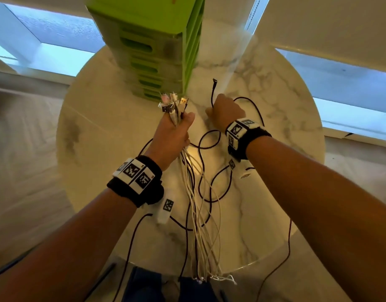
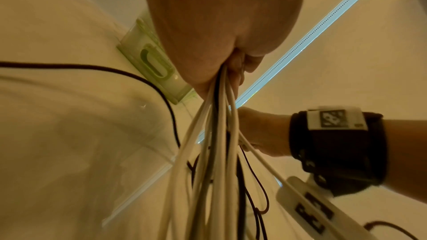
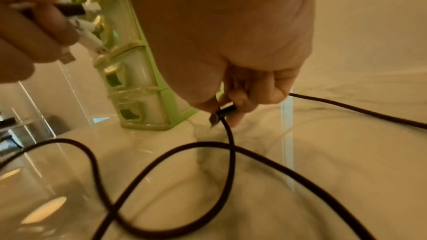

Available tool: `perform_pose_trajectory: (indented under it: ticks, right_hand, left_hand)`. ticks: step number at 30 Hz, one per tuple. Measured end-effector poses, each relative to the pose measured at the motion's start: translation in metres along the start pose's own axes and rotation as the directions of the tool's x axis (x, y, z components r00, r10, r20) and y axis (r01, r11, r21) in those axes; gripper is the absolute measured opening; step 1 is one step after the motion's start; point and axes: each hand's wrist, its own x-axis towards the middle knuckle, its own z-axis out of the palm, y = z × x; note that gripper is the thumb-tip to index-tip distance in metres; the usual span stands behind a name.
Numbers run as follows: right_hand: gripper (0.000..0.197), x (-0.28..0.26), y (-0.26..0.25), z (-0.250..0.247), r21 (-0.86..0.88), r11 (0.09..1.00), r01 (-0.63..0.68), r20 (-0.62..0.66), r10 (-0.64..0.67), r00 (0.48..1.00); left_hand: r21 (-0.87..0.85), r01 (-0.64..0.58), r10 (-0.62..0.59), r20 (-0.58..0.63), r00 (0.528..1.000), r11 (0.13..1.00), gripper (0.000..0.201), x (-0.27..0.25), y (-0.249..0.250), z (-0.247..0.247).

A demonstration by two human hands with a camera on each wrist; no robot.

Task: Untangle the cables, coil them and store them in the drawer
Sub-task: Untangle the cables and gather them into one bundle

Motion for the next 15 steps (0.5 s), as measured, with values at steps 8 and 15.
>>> perform_pose_trajectory:
  ticks: [8, 15]
  right_hand:
    - [0.012, -0.075, 0.005, -0.014, 0.285, 0.861, 0.421, -0.202, -0.375, 0.905]
    - [0.009, -0.12, -0.011, -0.003, 0.338, 0.794, 0.505, -0.206, -0.461, 0.863]
  left_hand:
    - [0.079, -0.036, 0.043, -0.088, 0.995, 0.996, 0.032, -0.013, 0.007, -0.002]
    - [0.071, -0.096, 0.101, -0.074, 0.992, 0.993, 0.026, -0.031, 0.023, -0.001]
